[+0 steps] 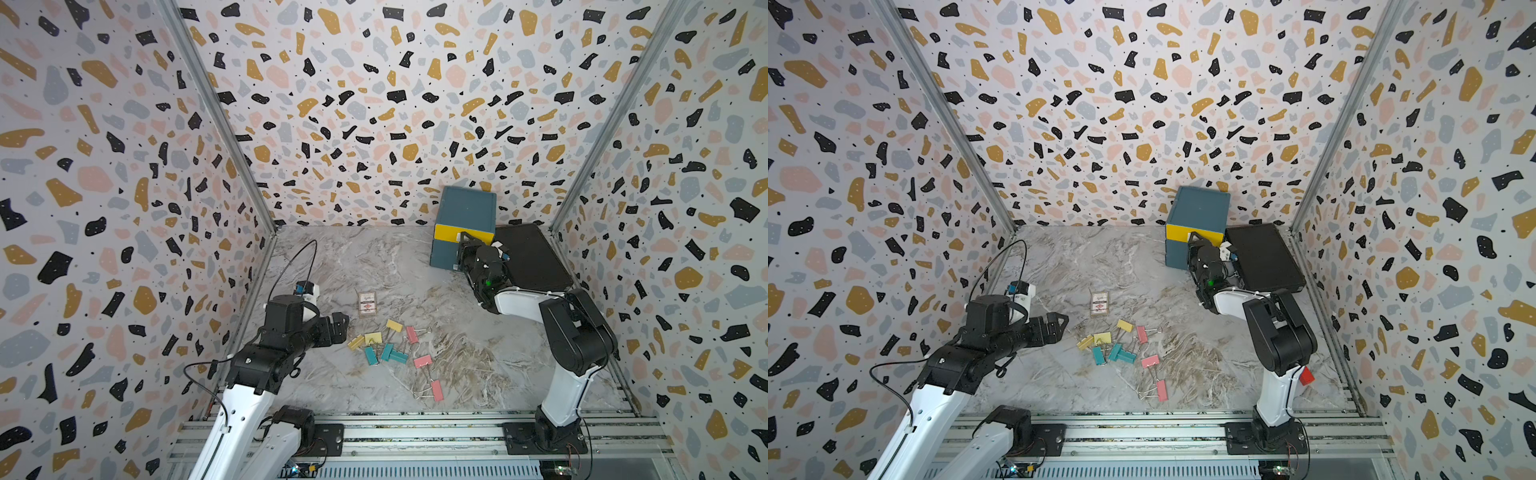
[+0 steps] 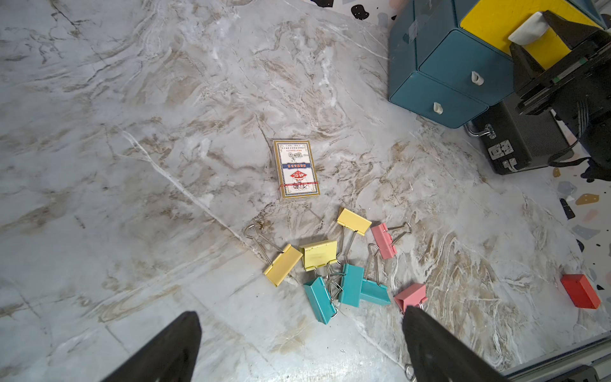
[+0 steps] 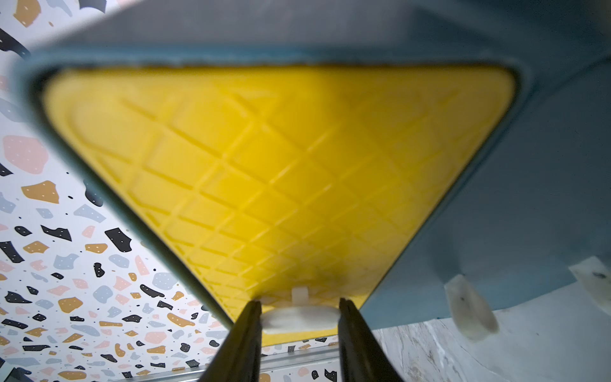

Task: Put the binder clips in the drawer according to color
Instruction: Open the drawer in the storage box.

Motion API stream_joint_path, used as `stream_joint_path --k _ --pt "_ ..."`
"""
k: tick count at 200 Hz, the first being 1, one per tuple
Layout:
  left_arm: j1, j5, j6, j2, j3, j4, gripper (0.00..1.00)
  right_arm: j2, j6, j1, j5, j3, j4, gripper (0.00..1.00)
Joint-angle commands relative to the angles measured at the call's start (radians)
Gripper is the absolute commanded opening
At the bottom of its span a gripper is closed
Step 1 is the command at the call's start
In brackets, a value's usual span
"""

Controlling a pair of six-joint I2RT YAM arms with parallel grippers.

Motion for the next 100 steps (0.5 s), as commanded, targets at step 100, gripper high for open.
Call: stream_joint_path --k 100 --pt "0.004 -0.008 0.009 -0.003 -0.006 0.029 0.98 -0.148 0.002 0.069 0.093 -0.096 -0.035 0.19"
